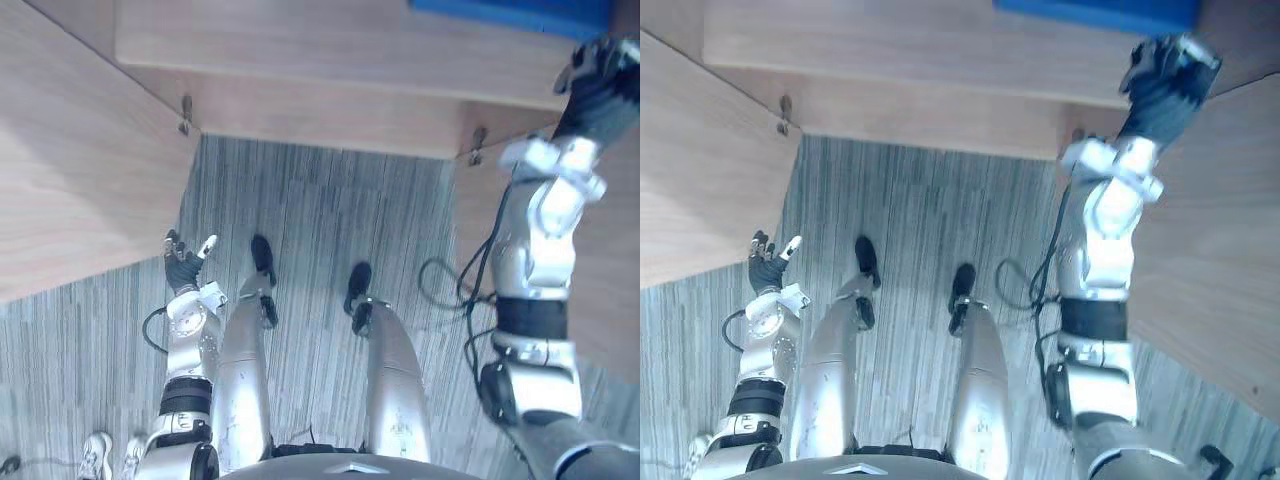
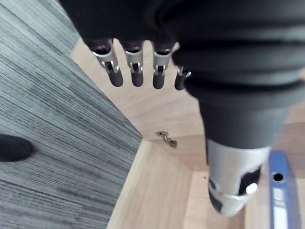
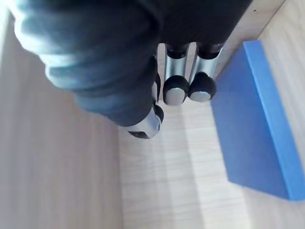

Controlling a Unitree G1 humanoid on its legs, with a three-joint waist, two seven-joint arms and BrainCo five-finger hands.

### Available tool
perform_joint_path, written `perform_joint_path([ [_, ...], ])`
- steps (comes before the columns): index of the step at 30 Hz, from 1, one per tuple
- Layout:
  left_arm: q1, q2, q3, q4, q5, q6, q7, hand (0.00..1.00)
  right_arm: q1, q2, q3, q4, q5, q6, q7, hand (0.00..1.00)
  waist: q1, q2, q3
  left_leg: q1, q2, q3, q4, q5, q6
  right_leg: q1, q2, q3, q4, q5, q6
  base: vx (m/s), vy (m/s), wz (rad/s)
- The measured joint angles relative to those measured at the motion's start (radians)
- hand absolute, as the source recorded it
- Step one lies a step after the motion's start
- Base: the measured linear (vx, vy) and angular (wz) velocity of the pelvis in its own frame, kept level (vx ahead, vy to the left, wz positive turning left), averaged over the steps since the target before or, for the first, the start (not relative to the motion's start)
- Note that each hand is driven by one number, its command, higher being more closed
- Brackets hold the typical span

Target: Walk over to the cabinet, pick up the folder, carry it to the office cabinet, place the folder inside the office cabinet, then close the office cabinet door

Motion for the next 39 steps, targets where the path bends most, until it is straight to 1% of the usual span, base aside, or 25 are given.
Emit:
perform_joint_path([
  [2,0.024,-0.001,-0.001,-0.001,0.005,0.003,-0.015,0.00,0.112,0.058,0.062,-0.050,-0.033,-0.012,0.015,1.00,-0.005,-0.002,-0.036,0.057,0.006,0.003,-0.002,-0.015,-0.003,0.069,0.009,-0.001,-0.034,0.000,0.003,0.12,-0.010,-0.09],
  [5,0.108,-0.014,-0.021,0.000,0.045,0.017,-0.035,0.00,0.313,0.153,0.205,-0.077,-0.118,-0.012,0.089,1.00,-0.017,-0.006,-0.106,0.167,0.012,0.019,-0.008,-0.049,-0.002,0.194,0.020,0.001,-0.094,-0.001,0.019,0.13,-0.022,-0.12],
  [6,0.124,-0.020,-0.023,0.001,0.051,0.020,-0.037,0.00,0.349,0.169,0.232,-0.077,-0.127,-0.009,0.103,1.00,-0.017,-0.005,-0.116,0.189,0.014,0.023,-0.010,-0.057,-0.004,0.220,0.024,0.003,-0.110,0.000,0.021,0.18,-0.021,-0.18],
  [7,0.154,-0.028,-0.030,0.005,0.069,0.024,-0.041,0.00,0.420,0.201,0.271,-0.076,-0.156,-0.005,0.133,1.00,-0.018,-0.007,-0.137,0.236,0.016,0.029,-0.024,-0.064,-0.005,0.270,0.028,0.005,-0.140,0.002,0.025,0.17,-0.015,-0.13],
  [9,0.186,-0.030,-0.044,0.040,0.092,0.031,-0.050,0.00,0.516,0.244,0.303,-0.053,-0.207,0.000,0.188,1.00,-0.021,-0.015,-0.183,0.291,0.011,0.041,-0.061,-0.066,-0.009,0.319,0.031,0.008,-0.183,0.005,0.030,0.18,-0.015,-0.11],
  [11,0.197,-0.013,-0.065,0.105,0.114,0.034,-0.057,0.00,0.555,0.266,0.308,0.045,-0.238,0.002,0.219,1.00,-0.022,-0.031,-0.201,0.362,-0.001,0.056,-0.108,-0.061,-0.015,0.372,0.035,0.027,-0.221,0.014,0.036,0.13,-0.006,-0.21],
  [13,0.202,-0.004,-0.083,0.206,0.139,0.041,-0.062,0.00,0.565,0.273,0.298,0.214,-0.280,0.024,0.244,1.00,-0.039,-0.031,-0.236,0.415,-0.006,0.055,-0.160,-0.049,-0.018,0.444,0.049,0.025,-0.308,0.047,0.043,0.16,-0.006,-0.12],
  [15,0.201,0.008,-0.098,0.287,0.163,0.047,-0.079,0.00,0.576,0.273,0.284,0.410,-0.358,0.057,0.247,1.00,-0.051,-0.031,-0.244,0.472,-0.013,0.057,-0.218,-0.031,-0.015,0.522,0.064,0.024,-0.404,0.095,0.052,0.14,0.003,-0.07],
  [18,0.210,0.021,-0.098,0.327,0.196,0.054,-0.080,0.00,0.588,0.275,0.251,0.556,-0.428,0.088,0.257,1.00,-0.054,-0.031,-0.244,0.531,-0.025,0.061,-0.260,-0.018,-0.014,0.590,0.064,0.028,-0.474,0.125,0.058,0.05,0.027,-0.05],
  [19,0.224,0.029,-0.097,0.328,0.199,0.055,-0.080,0.00,0.598,0.278,0.240,0.614,-0.454,0.102,0.267,1.00,-0.055,-0.031,-0.244,0.569,-0.031,0.067,-0.281,-0.012,-0.015,0.626,0.064,0.031,-0.500,0.137,0.060,0.02,0.033,-0.09],
  [21,0.238,0.044,-0.097,0.347,0.216,0.055,-0.083,0.00,0.606,0.291,0.212,0.697,-0.494,0.112,0.267,1.00,-0.055,-0.031,-0.256,0.612,-0.040,0.074,-0.313,-0.003,-0.016,0.663,0.062,0.037,-0.535,0.152,0.061,-0.03,0.040,-0.11],
  [22,0.247,0.050,-0.097,0.366,0.216,0.056,-0.085,0.00,0.607,0.292,0.199,0.751,-0.513,0.116,0.266,0.00,-0.056,-0.031,-0.275,0.627,-0.045,0.078,-0.336,0.009,-0.018,0.671,0.062,0.044,-0.555,0.165,0.062,-0.08,0.041,-0.17],
  [23,0.258,0.052,-0.097,0.377,0.216,0.056,-0.087,0.00,0.606,0.292,0.181,0.797,-0.525,0.131,0.266,0.00,-0.056,-0.031,-0.285,0.645,-0.050,0.078,-0.362,0.022,-0.019,0.678,0.061,0.053,-0.569,0.176,0.063,-0.07,0.032,-0.16],
  [25,0.265,0.050,-0.099,0.408,0.217,0.057,-0.099,0.00,0.605,0.291,0.143,0.854,-0.551,0.144,0.263,0.00,-0.058,-0.031,-0.286,0.681,-0.061,0.075,-0.404,0.043,-0.018,0.702,0.059,0.053,-0.584,0.186,0.064,-0.10,0.047,-0.04],
  [26,0.273,0.048,-0.105,0.426,0.218,0.057,-0.101,0.00,0.606,0.291,0.117,0.886,-0.550,0.152,0.262,0.00,-0.057,-0.031,-0.286,0.709,-0.068,0.071,-0.434,0.053,-0.023,0.717,0.057,0.054,-0.591,0.187,0.066,-0.11,0.054,0.03],
  [28,0.277,0.042,-0.106,0.451,0.231,0.058,-0.106,0.00,0.606,0.290,0.082,0.937,-0.550,0.155,0.254,0.00,-0.058,-0.033,-0.290,0.721,-0.080,0.049,-0.449,0.057,-0.027,0.725,0.050,0.052,-0.596,0.186,0.061,-0.11,0.069,0.02],
  [29,0.279,0.039,-0.108,0.478,0.238,0.059,-0.106,0.00,0.607,0.289,0.076,0.968,-0.548,0.166,0.240,0.00,-0.057,-0.033,-0.290,0.723,-0.085,0.048,-0.452,0.057,-0.028,0.729,0.045,0.053,-0.600,0.189,0.067,-0.11,0.074,0.01],
  [32,0.286,0.039,-0.115,0.517,0.269,0.071,-0.107,0.00,0.627,0.294,0.060,0.990,-0.549,0.191,0.235,0.00,-0.059,-0.034,-0.291,0.723,-0.101,0.020,-0.456,0.054,-0.024,0.733,0.036,0.056,-0.602,0.189,0.068,-0.10,0.076,0.04],
  [37,0.295,0.040,-0.115,0.546,0.276,0.074,-0.107,0.00,0.625,0.293,0.040,1.032,-0.548,0.199,0.234,0.00,-0.059,-0.034,-0.304,0.723,-0.114,0.015,-0.456,0.054,-0.023,0.737,0.030,0.080,-0.618,0.188,0.070,-0.04,0.055,-0.04],
  [39,0.303,0.040,-0.115,0.563,0.277,0.076,-0.110,0.00,0.625,0.295,0.034,1.054,-0.547,0.198,0.234,0.00,-0.066,-0.037,-0.313,0.729,-0.119,0.007,-0.456,0.053,-0.023,0.748,0.026,0.082,-0.625,0.188,0.070,0.01,0.037,0.04],
])
